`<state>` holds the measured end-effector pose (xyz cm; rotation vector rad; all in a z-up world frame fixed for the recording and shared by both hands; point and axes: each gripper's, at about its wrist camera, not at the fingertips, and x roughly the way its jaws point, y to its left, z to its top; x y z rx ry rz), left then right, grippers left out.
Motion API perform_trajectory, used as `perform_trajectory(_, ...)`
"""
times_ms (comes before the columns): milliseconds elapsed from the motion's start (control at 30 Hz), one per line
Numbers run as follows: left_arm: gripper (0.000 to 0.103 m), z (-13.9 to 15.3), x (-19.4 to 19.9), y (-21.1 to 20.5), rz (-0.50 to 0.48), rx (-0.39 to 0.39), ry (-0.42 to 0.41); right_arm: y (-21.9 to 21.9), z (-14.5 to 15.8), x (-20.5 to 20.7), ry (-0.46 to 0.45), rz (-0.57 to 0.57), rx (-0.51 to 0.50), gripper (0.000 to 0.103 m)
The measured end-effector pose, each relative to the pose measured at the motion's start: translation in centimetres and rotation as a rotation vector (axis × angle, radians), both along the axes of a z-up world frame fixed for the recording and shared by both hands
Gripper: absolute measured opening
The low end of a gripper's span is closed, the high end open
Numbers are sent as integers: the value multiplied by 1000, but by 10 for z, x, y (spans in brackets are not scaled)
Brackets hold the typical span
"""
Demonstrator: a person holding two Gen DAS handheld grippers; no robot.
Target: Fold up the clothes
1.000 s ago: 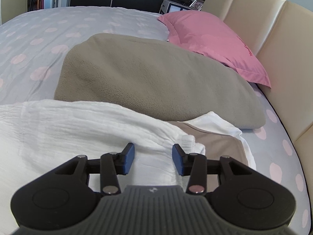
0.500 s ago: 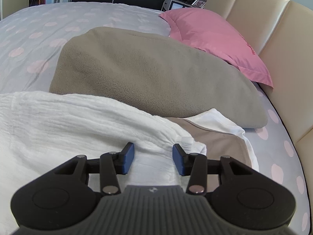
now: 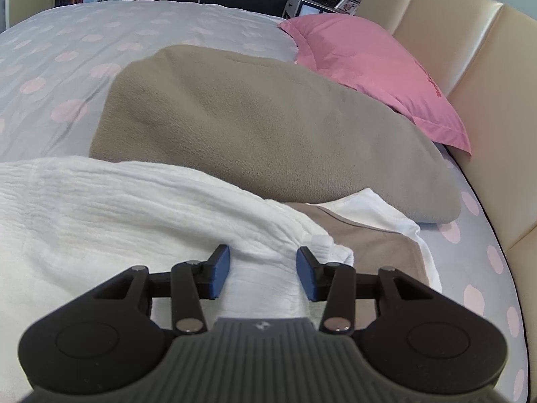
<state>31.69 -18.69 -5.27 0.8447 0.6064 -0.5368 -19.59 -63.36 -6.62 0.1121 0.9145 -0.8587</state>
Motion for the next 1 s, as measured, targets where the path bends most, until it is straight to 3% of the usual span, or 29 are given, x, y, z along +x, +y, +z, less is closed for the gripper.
perform_trajectory(367,43,29,-86,20,-72,-49,142,31,31,-29,-64,-17,125,50)
perform_trajectory(600,43,43,-137,27,-93,-66,210,67,26,-46,29,37,156,50)
perform_trajectory(767,43,46,-168,34,-84,-77,287,95,24,-57,50,78,184,50)
perform_trajectory(1000,43,36,-199,40,-101,-50,335,125,21,-67,58,95,194,51)
